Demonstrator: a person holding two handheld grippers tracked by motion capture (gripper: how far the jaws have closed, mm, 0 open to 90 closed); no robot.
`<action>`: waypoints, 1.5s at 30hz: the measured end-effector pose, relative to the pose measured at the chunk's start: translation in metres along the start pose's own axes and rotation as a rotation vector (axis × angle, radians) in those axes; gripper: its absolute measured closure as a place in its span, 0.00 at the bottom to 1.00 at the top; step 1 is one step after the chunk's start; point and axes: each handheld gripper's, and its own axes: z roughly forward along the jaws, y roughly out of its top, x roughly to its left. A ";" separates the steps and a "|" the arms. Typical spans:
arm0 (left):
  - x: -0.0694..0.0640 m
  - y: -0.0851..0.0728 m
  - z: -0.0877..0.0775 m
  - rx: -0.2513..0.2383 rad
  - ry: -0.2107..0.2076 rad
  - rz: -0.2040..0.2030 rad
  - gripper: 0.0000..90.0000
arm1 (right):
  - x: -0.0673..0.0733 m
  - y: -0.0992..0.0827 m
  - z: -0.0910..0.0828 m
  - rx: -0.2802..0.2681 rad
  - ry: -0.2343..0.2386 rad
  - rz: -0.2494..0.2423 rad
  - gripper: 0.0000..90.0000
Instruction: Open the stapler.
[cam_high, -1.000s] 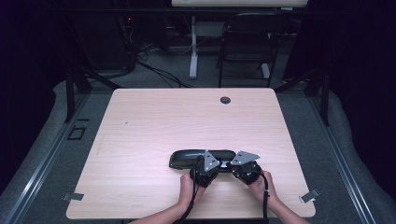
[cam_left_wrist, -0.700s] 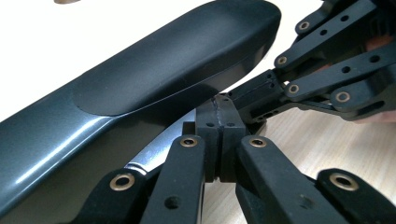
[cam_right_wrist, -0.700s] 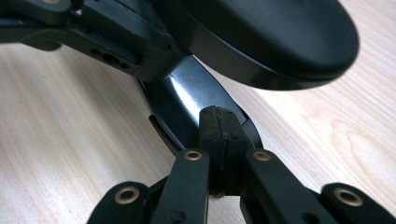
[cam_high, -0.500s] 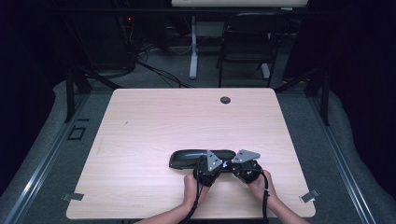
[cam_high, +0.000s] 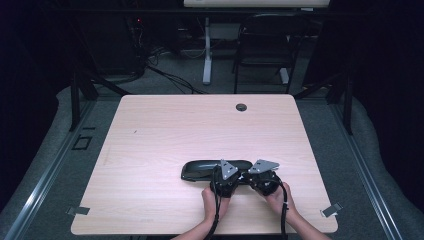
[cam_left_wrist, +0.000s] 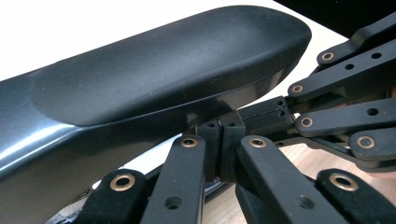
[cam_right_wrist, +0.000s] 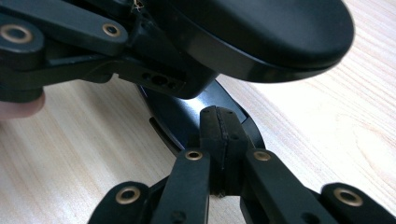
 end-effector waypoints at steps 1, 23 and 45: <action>0.000 0.000 0.000 0.000 0.000 0.000 1.00 | 0.000 0.000 0.000 0.000 0.000 0.000 1.00; 0.001 -0.001 0.001 -0.014 -0.033 -0.025 1.00 | 0.001 0.001 0.000 0.007 -0.006 0.003 1.00; 0.001 0.000 0.002 -0.021 -0.035 -0.008 1.00 | -0.001 0.000 0.000 -0.003 0.007 0.018 1.00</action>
